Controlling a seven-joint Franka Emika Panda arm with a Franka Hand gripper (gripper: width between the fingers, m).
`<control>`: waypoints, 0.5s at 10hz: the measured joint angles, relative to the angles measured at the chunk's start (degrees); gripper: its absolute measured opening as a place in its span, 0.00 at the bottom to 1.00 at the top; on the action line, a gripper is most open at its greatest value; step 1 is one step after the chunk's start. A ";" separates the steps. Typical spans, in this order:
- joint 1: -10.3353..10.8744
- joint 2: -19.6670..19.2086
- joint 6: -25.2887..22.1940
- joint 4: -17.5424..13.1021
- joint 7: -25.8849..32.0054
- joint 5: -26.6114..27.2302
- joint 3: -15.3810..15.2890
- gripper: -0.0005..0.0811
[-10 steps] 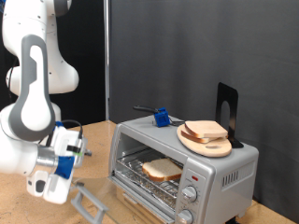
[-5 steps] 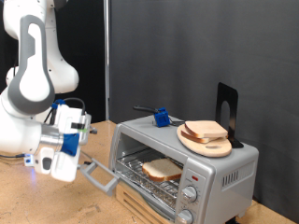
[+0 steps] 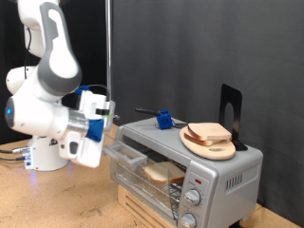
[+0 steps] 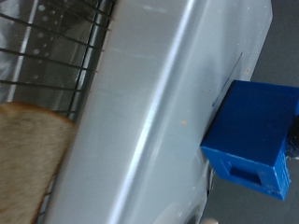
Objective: Make a piece of toast with the oven
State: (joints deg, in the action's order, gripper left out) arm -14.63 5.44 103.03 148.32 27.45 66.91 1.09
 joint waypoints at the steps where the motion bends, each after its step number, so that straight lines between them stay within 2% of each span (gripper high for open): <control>1: 1.14 1.00 1.57 0.51 -1.55 1.12 -1.73 0.99; 3: 2.94 3.01 4.13 1.56 -3.51 3.65 -4.50 0.99; 5: 2.73 5.45 4.61 3.57 -3.73 4.29 -4.48 0.99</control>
State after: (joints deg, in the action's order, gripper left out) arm -11.90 10.89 107.63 151.89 23.72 71.20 -3.39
